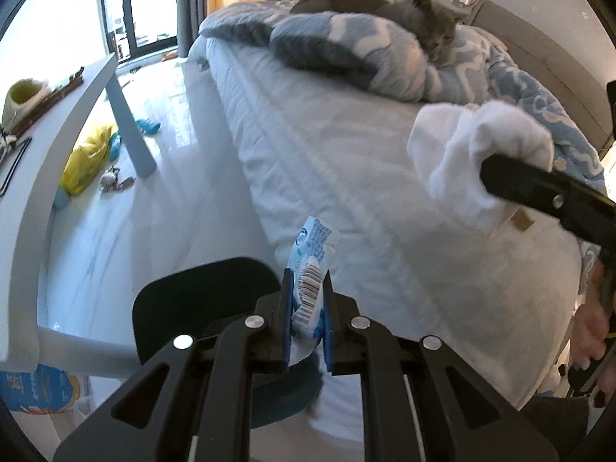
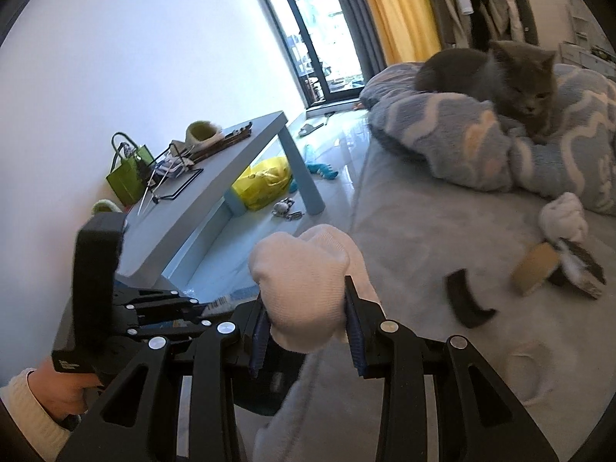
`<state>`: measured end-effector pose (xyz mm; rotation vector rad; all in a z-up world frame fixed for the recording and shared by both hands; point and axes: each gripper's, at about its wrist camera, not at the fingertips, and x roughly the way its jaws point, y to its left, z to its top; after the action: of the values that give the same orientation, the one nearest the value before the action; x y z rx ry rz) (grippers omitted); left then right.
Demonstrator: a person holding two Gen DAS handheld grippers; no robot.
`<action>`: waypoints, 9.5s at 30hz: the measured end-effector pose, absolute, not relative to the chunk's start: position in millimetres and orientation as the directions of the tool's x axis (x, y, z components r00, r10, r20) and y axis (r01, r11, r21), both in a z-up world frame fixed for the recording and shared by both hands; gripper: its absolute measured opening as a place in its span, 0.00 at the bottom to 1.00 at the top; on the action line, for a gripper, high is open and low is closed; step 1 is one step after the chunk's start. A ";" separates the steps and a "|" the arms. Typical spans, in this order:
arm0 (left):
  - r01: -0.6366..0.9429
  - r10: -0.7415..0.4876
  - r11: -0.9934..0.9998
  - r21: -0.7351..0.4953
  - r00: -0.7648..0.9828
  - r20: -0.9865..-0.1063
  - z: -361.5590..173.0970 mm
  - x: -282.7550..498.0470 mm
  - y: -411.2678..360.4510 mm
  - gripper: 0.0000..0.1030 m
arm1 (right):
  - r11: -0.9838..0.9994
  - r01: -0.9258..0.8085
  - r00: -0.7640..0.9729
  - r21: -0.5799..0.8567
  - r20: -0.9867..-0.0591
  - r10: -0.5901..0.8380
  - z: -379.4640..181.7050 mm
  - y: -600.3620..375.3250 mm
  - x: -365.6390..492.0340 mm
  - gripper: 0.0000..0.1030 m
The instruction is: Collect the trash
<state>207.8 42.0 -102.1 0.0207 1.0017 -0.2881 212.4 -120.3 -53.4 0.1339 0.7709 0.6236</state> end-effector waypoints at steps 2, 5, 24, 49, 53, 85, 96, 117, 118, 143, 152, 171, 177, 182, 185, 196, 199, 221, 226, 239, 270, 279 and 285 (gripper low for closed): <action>0.240 -0.215 0.965 -0.106 0.491 -0.844 -109.8 207.8 50.6 0.14 | 0.812 -0.481 0.540 0.330 -0.618 0.571 -54.8 -110.4 213.6 0.34; 0.224 -0.202 0.969 -0.106 0.465 -0.862 -121.5 208.3 64.5 0.14 | 0.807 -0.485 0.523 0.337 -0.628 0.577 -57.9 -93.3 216.4 0.34; 0.131 -0.213 0.974 -0.185 0.245 -0.946 -195.0 202.8 137.1 0.14 | 0.800 -0.507 0.417 0.321 -0.720 0.554 -93.2 -0.4 228.6 0.34; 0.068 -0.180 0.984 -0.167 0.369 -0.912 -167.7 195.5 191.8 0.58 | 0.827 -0.495 0.353 0.265 -0.809 0.470 -149.8 56.8 248.7 0.34; 0.064 -0.168 0.986 -0.156 0.425 -0.889 -153.6 193.5 197.9 0.58 | 0.831 -0.492 0.338 0.260 -0.822 0.458 -160.7 61.7 250.3 0.34; 0.067 -0.146 0.988 -0.137 0.669 -0.729 -60.4 178.0 204.5 0.43 | 0.825 -0.529 0.198 0.199 -0.916 0.348 -231.2 96.8 232.1 0.39; 0.035 -0.128 0.989 -0.146 0.701 -0.701 -41.7 177.5 203.1 0.44 | 0.797 -0.566 0.243 0.213 -0.880 0.407 -200.4 94.8 219.9 0.52; 0.102 -0.158 0.987 -0.123 0.761 -0.630 -3.5 174.5 135.5 0.75 | 0.822 -0.541 0.511 0.177 -0.708 0.488 -82.8 -6.2 207.7 0.71; 0.108 -0.158 0.987 -0.117 0.758 -0.633 -4.0 175.6 129.7 0.75 | 0.826 -0.537 0.521 0.172 -0.703 0.485 -80.3 -11.1 207.4 0.71; 0.223 -0.266 0.963 -0.149 0.723 -0.637 -15.2 204.8 31.6 0.92 | 0.938 -0.326 0.675 0.118 -0.666 0.318 -66.8 -181.5 211.4 0.85; 0.293 -0.310 0.946 -0.139 0.689 -0.655 -27.9 221.1 -12.3 0.92 | 0.948 -0.304 0.660 0.101 -0.695 0.285 -78.5 -217.9 215.2 0.86; 0.443 -0.391 0.889 -0.116 0.602 -0.696 -57.5 236.5 -80.0 0.92 | 0.915 -0.366 0.561 0.171 -0.744 0.363 -105.9 -246.3 219.4 0.57; 0.486 -0.416 0.866 -0.117 0.571 -0.708 -66.3 242.1 -96.1 0.92 | 0.902 -0.392 0.535 0.183 -0.752 0.385 -106.5 -245.6 221.5 0.47; 0.509 -0.418 0.854 -0.106 0.552 -0.722 -73.5 247.7 -106.0 0.92 | 0.904 -0.385 0.552 0.188 -0.738 0.388 -100.3 -254.3 223.1 0.47; 0.513 -0.426 0.851 -0.116 0.544 -0.723 -76.8 252.8 -109.1 0.92 | 0.912 -0.364 0.574 0.191 -0.725 0.381 -93.4 -265.6 225.8 0.47; 0.531 -0.446 0.835 -0.143 0.502 -0.741 -95.2 271.0 -123.3 0.92 | 0.921 -0.303 0.626 0.244 -0.678 0.385 -76.7 -301.3 236.5 0.47; 0.539 -0.459 0.828 -0.157 0.487 -0.743 -98.8 275.3 -126.9 0.90 | 0.922 -0.298 0.625 0.246 -0.680 0.384 -76.3 -303.2 241.1 0.47; 0.518 -0.467 0.834 -0.188 0.482 -0.742 -97.1 275.1 -125.3 0.47 | 0.921 -0.305 0.637 0.242 -0.668 0.386 -62.2 -286.6 247.7 0.47; 0.495 -0.455 0.847 -0.193 0.489 -0.744 -92.3 269.6 -110.2 0.47 | 0.916 -0.315 0.633 0.246 -0.665 0.397 -60.6 -274.9 244.3 0.47; 0.406 -0.376 0.901 -0.155 0.551 -0.745 -76.9 242.9 -48.6 0.47 | 0.893 -0.369 0.616 0.258 -0.651 0.443 -56.5 -222.9 230.7 0.47; 0.172 -0.168 0.980 -0.102 0.434 -0.885 -146.7 222.4 110.9 0.47 | 0.792 -0.549 0.498 0.268 -0.657 0.567 -62.0 -46.2 231.0 0.47; 0.125 -0.171 0.983 -0.137 0.325 -0.930 -181.1 217.9 136.9 0.47 | 0.778 -0.568 0.466 0.268 -0.674 0.573 -70.8 -5.7 234.7 0.47; 0.099 -0.173 0.983 -0.153 0.251 -0.952 -203.9 216.5 150.2 0.47 | 0.772 -0.578 0.450 0.265 -0.686 0.572 -78.2 11.4 236.4 0.47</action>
<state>216.5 150.2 -203.9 -0.0661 1.3041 -0.1853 236.4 11.4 -78.2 -0.0075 0.8450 0.7107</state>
